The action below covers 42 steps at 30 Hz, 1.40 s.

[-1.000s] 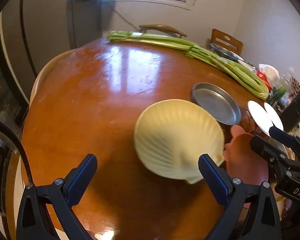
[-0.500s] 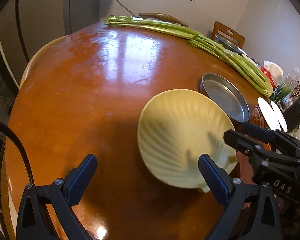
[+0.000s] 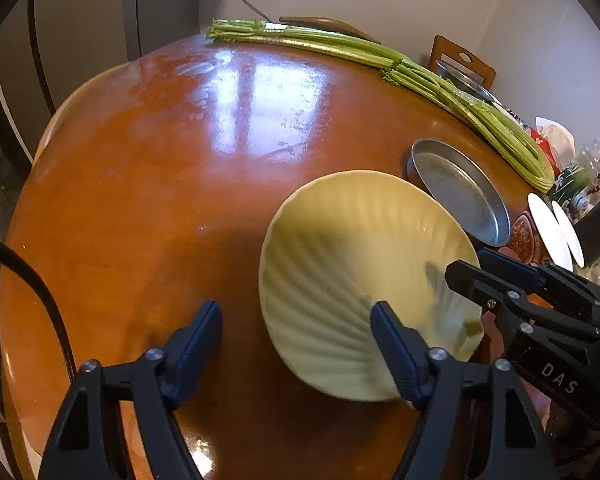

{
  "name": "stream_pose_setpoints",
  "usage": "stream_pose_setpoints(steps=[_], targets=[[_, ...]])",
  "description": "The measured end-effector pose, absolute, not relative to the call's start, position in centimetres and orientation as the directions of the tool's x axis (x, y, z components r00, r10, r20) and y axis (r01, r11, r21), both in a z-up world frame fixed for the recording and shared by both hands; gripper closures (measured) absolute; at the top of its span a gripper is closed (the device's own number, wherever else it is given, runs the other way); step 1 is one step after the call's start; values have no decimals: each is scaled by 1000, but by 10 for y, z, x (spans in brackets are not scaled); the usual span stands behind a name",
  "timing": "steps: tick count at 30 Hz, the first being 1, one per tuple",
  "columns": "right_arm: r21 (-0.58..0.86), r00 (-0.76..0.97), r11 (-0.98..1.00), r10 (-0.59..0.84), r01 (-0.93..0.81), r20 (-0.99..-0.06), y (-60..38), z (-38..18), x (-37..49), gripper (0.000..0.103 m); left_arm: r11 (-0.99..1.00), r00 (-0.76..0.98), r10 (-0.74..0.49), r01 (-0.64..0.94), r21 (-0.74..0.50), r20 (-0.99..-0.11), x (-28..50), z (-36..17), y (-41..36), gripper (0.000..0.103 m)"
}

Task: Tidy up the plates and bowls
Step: 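Move the left tool to the cream shell bowl rim and grasp it, then lift and shift the cream shell bowl with the left tool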

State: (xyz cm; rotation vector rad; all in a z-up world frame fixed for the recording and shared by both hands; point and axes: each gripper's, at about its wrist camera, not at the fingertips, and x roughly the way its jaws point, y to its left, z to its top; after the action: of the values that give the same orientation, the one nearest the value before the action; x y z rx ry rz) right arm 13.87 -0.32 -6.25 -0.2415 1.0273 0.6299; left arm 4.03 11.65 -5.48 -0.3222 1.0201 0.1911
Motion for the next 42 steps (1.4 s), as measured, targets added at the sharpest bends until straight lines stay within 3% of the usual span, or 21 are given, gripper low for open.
stream_pose_setpoints(steps=[4, 26, 42], targets=[[116, 343, 787, 390, -605, -854, 1, -63, 137, 67, 939, 516, -14, -288, -188, -856, 43, -55, 112, 37], [83, 384, 751, 426, -656, -819, 46, -45, 133, 67, 945, 559, 77, -304, -117, -825, 66, -30, 157, 37], [96, 381, 774, 411, -625, -828, 50, -57, 137, 66, 951, 543, 84, -294, -96, -836, 82, -49, 162, 37]])
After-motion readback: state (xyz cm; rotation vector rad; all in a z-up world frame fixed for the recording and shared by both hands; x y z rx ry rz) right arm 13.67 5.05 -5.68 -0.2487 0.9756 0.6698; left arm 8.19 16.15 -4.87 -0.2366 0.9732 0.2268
